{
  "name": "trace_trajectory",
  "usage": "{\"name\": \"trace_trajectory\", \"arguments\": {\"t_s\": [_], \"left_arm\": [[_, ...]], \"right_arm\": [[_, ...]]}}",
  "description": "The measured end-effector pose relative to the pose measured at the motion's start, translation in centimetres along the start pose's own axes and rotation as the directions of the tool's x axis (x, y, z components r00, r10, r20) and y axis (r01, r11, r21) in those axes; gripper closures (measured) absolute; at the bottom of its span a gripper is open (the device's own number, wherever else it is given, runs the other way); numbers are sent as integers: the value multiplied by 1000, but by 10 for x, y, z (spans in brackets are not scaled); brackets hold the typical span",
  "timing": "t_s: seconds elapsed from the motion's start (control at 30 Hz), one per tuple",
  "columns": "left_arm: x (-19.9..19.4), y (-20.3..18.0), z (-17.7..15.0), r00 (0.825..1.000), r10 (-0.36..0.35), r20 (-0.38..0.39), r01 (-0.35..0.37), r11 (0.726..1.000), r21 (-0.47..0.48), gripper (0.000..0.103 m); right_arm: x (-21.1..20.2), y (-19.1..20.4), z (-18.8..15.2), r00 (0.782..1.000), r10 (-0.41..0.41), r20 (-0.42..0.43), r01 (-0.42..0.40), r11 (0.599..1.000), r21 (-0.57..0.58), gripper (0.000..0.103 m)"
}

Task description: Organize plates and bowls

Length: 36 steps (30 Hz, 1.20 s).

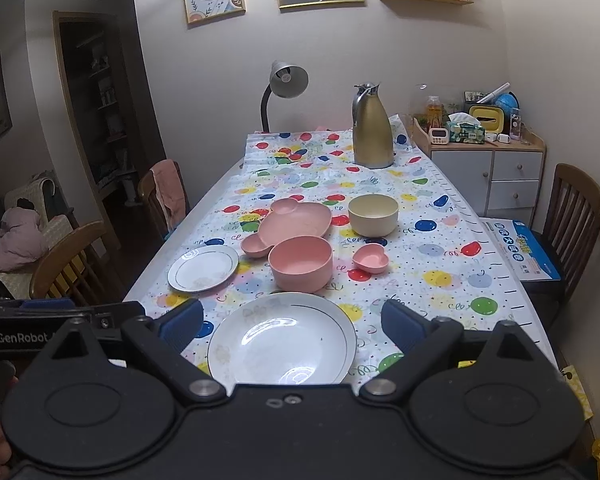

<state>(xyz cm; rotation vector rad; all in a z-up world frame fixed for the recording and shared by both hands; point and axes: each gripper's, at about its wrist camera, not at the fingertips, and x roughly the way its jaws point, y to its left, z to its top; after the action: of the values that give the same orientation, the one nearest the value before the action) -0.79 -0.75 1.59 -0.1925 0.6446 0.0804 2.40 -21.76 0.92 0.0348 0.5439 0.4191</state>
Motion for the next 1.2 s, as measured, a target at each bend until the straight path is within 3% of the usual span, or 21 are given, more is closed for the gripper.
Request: {"name": "trace_trajectory", "arguments": {"t_s": [0.7,0.93,1.2], "left_arm": [[27,-2,2,998,8,-67,-8,1000,-7,0],[62,0,6,993,16,-115,-20,999,-33,0],[119,19,-1,977,45,-210,-64,994,-88,0]], "right_arm": [[13,-7,3,999,10,-41,-10,1000,-2,8],[35,-19,5,997,9,-74,-8,1000,6,8],[90,-44,-1,986,-33,-162,36,999,14,13]]}}
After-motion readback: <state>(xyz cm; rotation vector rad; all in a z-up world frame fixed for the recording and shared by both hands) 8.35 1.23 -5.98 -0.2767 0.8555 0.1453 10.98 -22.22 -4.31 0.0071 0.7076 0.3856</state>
